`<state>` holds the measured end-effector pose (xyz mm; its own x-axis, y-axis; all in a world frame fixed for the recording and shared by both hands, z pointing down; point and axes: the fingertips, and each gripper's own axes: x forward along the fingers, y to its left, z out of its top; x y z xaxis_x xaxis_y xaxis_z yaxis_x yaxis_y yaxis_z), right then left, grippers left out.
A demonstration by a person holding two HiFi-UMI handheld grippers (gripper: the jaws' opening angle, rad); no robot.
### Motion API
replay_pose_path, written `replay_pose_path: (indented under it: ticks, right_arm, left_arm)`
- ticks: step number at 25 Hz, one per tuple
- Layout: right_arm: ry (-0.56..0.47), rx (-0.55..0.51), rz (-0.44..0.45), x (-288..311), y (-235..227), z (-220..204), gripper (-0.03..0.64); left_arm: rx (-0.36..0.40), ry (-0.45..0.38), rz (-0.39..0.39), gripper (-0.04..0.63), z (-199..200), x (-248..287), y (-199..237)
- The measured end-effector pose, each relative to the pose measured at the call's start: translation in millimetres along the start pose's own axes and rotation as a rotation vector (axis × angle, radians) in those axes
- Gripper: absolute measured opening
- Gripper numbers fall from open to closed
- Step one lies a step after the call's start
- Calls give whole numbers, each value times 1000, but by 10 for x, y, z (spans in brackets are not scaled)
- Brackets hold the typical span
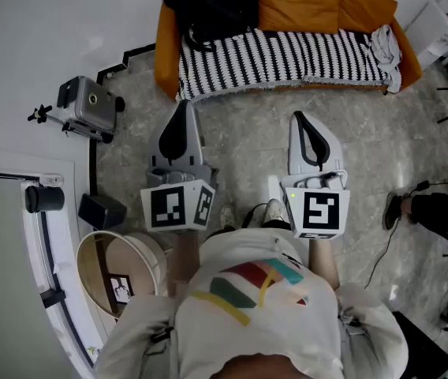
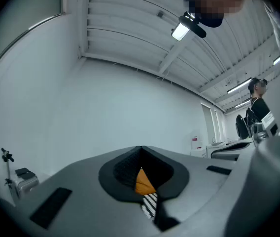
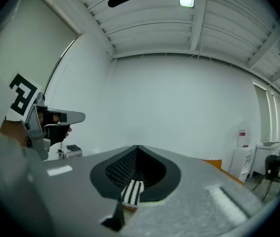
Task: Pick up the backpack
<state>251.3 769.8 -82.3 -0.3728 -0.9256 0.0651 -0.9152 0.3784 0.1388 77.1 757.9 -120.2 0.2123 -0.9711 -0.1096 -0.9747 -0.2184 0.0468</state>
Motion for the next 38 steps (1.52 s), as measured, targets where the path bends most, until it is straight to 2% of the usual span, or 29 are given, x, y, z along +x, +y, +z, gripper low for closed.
replay_pose_path:
  ticks: [13, 21, 25, 32, 38]
  right_arm:
    - [7, 5, 4, -37, -126, -78, 3]
    - [-23, 32, 16, -129, -358, -169, 4]
    - [-3, 23, 47, -184, -469, -246, 5]
    - [-40, 29, 83, -302, -670, -286, 5]
    - [-65, 30, 91, -352, -812, -253, 3]
  left_arm:
    - [-6, 9, -22, 12, -69, 87, -218]
    - [0, 25, -29, 12, -175, 146, -539]
    - [4, 34, -17, 12, -220, 144, -704]
    - [23, 6, 33, 12, -212, 90, -896]
    - [42, -26, 41, 12, -121, 82, -1047]
